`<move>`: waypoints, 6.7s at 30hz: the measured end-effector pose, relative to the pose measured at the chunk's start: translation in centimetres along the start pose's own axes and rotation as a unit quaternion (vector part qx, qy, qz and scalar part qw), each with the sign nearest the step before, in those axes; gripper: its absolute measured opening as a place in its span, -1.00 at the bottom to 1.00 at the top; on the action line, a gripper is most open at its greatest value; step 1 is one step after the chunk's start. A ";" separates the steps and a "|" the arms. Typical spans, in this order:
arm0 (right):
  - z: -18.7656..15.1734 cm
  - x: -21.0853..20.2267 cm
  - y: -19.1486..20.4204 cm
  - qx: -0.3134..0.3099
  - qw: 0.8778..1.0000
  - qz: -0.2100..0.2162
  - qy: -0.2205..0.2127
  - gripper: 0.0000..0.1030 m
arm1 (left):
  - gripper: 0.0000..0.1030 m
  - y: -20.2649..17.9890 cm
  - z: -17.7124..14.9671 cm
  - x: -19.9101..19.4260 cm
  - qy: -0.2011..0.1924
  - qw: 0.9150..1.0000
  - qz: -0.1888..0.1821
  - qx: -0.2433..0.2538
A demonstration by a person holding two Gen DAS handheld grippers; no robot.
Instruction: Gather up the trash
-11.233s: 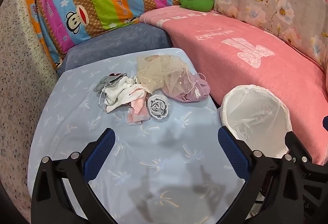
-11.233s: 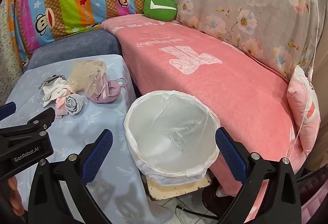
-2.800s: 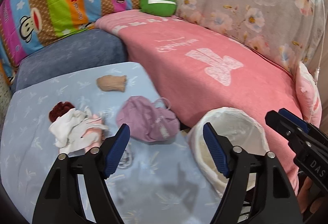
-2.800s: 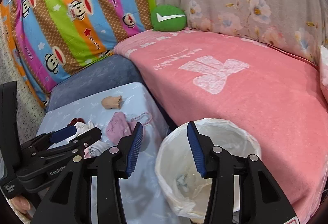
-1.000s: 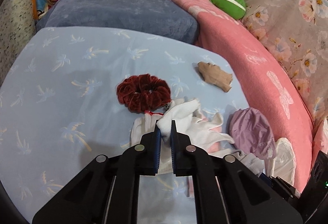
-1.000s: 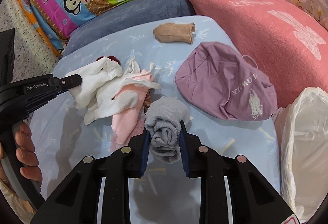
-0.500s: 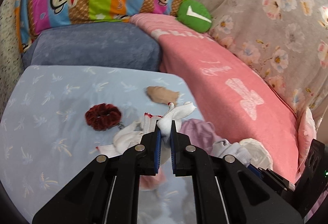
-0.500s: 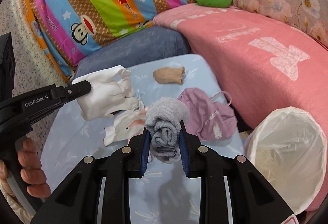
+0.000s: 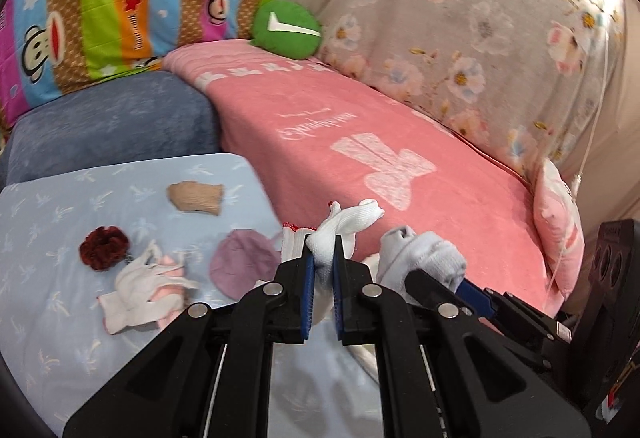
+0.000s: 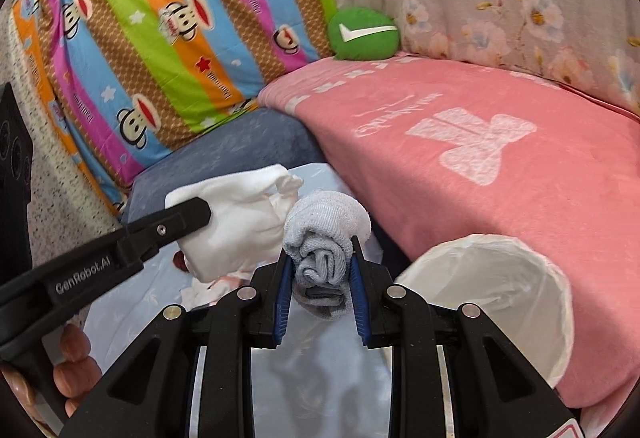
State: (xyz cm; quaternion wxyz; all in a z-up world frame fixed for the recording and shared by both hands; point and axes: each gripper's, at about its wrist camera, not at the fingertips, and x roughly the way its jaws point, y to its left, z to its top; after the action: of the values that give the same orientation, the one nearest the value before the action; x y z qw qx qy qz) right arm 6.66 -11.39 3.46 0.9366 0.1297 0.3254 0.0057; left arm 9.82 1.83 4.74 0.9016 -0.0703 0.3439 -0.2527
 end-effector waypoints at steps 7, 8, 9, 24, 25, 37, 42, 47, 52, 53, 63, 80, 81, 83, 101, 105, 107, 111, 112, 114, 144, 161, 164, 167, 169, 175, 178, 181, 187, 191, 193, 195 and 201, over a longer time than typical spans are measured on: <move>0.2 -2.5 -5.2 0.036 0.999 -0.030 -0.019 -0.52 | -0.84 -4.7 -0.3 1.4 0.017 0.999 -0.028 0.034; 0.2 -2.8 -5.9 0.040 0.998 -0.034 -0.021 -0.52 | -0.84 -5.4 -0.4 1.6 0.019 0.999 -0.032 0.039; 0.2 -3.0 -6.5 0.044 0.998 -0.037 -0.023 -0.52 | -0.84 -5.9 -0.4 1.7 0.021 0.998 -0.034 0.042; -0.6 -5.7 -11.9 0.080 0.993 -0.074 -0.039 -0.43 | -0.77 -11.4 -0.8 3.4 0.043 0.994 -0.071 0.076; -0.6 -5.8 -12.1 0.083 0.993 -0.076 -0.040 -0.40 | -0.58 -11.4 -0.8 3.4 0.044 0.994 -0.068 0.075; -0.3 -6.0 -12.0 0.083 0.993 -0.074 -0.050 -0.10 | 0.18 -10.9 -0.4 3.2 0.026 0.997 -0.040 0.063; -0.2 -5.9 -11.5 0.078 0.993 -0.069 -0.048 -0.09 | 0.18 -10.3 -0.5 3.3 0.028 0.998 -0.034 0.055; -0.1 -5.5 -11.0 0.072 0.994 -0.065 -0.045 -0.08 | 0.18 -9.4 -0.6 3.1 0.026 0.998 -0.025 0.048; -0.2 -5.0 -10.0 0.064 0.996 -0.058 -0.039 -0.08 | 0.18 -8.0 -0.6 2.8 0.026 0.999 -0.015 0.032; -0.2 -4.9 -9.7 0.061 0.996 -0.057 -0.038 -0.08 | 0.18 -7.6 -0.6 2.7 0.026 0.999 -0.013 0.028; -0.4 -3.3 -6.6 0.038 0.998 -0.038 -0.023 -0.08 | 0.19 -3.7 -0.9 2.1 0.026 1.000 0.014 -0.008; -2.0 1.4 0.5 -0.010 1.000 0.002 0.028 -0.08 | 0.37 6.2 -2.5 1.2 0.036 0.992 0.081 -0.095; -2.2 1.8 1.0 -0.013 0.999 0.005 0.033 -0.08 | 0.37 6.9 -2.7 1.1 0.038 0.991 0.085 -0.100; -2.5 2.6 2.0 -0.017 0.999 0.009 0.042 -0.08 | 0.37 8.4 -3.1 1.2 0.042 0.988 0.094 -0.113; -7.0 12.7 11.6 -0.074 0.986 0.052 0.136 -0.08 | 0.36 20.0 -6.5 3.7 0.104 0.962 0.117 -0.222; -8.1 14.9 13.5 -0.087 0.982 0.063 0.158 -0.08 | 0.35 21.0 -6.8 4.3 0.112 0.961 0.109 -0.230; -8.6 15.8 14.2 -0.093 0.979 0.067 0.166 -0.08 | 0.27 21.3 -6.8 4.6 0.116 0.961 0.101 -0.231; -9.8 17.8 15.3 -0.099 0.975 0.071 0.189 -0.08 | 0.11 21.5 -6.9 5.5 0.127 0.961 0.087 -0.231; -10.1 18.1 15.4 -0.099 0.974 0.070 0.192 -0.08 | -0.03 21.5 -7.0 5.7 0.130 0.961 0.082 -0.230; -10.5 18.8 15.5 -0.099 0.972 0.070 0.200 -0.14 | -0.27 21.6 -7.0 6.0 0.135 0.962 0.071 -0.228; -3.1 7.9 11.9 -0.064 0.990 0.102 0.073 -0.81 | -0.83 13.8 0.0 -1.8 0.004 0.990 0.049 -0.136; -5.5 5.9 8.4 -0.037 0.990 0.096 0.096 -0.71 | -0.83 9.7 -1.3 -2.4 0.007 0.993 0.048 -0.104; -6.2 6.0 8.0 -0.034 0.990 0.092 0.099 -0.71 | -0.83 9.3 -1.5 -2.4 0.010 0.994 0.049 -0.100; -6.6 6.1 7.5 -0.032 0.991 0.082 0.099 -0.71 | -0.83 9.2 -1.8 -2.4 0.012 0.994 0.051 -0.099; -7.0 6.5 7.2 -0.031 0.991 0.078 0.105 -0.68 | -0.83 9.3 -1.9 -2.3 0.014 0.994 0.051 -0.100; -8.5 9.4 6.8 -0.031 0.988 0.061 0.136 -0.44 | -0.83 9.6 -2.8 -1.5 0.028 0.993 0.057 -0.103; -9.2 11.3 6.8 -0.034 0.986 0.057 0.152 -0.41 | -0.83 9.9 -3.2 -0.9 0.037 0.992 0.060 -0.105; -9.9 13.3 6.8 -0.039 0.984 0.053 0.168 -0.41 | -0.83 10.2 -3.6 -0.3 0.044 0.991 0.066 -0.105; -10.9 16.6 6.6 -0.043 0.980 0.042 0.188 -0.41 | -0.83 11.4 -4.1 0.7 0.057 0.990 0.073 -0.111; -11.1 18.3 6.3 -0.044 0.979 0.034 0.198 -0.45 | -0.83 11.9 -4.3 1.2 0.063 0.989 0.079 -0.112; -11.0 18.6 6.4 -0.048 0.979 0.031 0.195 -0.59 | -0.83 12.2 -4.4 1.4 0.065 0.988 0.080 -0.115; -10.8 18.8 6.4 -0.049 0.978 0.035 0.200 -0.95 | -0.83 12.4 -4.4 1.5 0.067 0.988 0.081 -0.116; -8.8 16.8 6.4 -0.043 0.984 0.048 0.167 -0.95 | -0.83 12.0 -4.1 1.5 0.064 0.988 0.080 -0.113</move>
State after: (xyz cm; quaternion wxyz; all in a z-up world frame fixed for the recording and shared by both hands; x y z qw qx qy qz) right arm 15.00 -1.45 -11.87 0.8727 0.1019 0.4697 0.0862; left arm 13.01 11.59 -2.81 0.8815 -0.1276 0.4313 -0.1435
